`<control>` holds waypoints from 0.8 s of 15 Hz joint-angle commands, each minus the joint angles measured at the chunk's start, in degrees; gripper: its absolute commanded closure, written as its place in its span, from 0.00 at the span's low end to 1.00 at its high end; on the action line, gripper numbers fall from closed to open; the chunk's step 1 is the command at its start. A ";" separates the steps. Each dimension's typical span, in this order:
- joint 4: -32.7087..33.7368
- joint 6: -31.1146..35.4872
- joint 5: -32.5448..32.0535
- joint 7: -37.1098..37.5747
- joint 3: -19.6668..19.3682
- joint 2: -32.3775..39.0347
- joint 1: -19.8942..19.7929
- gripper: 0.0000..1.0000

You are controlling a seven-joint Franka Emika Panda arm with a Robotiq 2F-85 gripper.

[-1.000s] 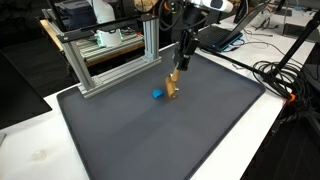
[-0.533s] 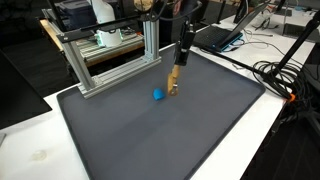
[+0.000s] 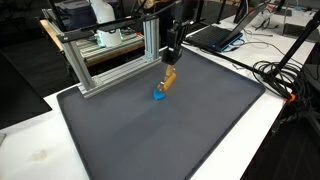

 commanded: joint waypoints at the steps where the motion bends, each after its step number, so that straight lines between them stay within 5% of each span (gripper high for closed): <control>1: -2.43 1.17 3.52 8.15 -1.26 -2.19 -0.01 0.78; 5: -4.15 3.30 4.80 16.38 -3.49 -3.12 -0.73 0.78; 6: -1.43 1.70 2.74 13.49 -3.12 -0.23 0.08 0.53; 9: -2.01 2.25 3.34 15.38 -3.80 -0.75 -0.48 0.53; 10: -2.01 2.25 3.42 15.58 -3.80 -0.85 -0.47 0.78; 12: -1.47 2.61 4.78 15.52 -3.71 0.80 -0.89 0.78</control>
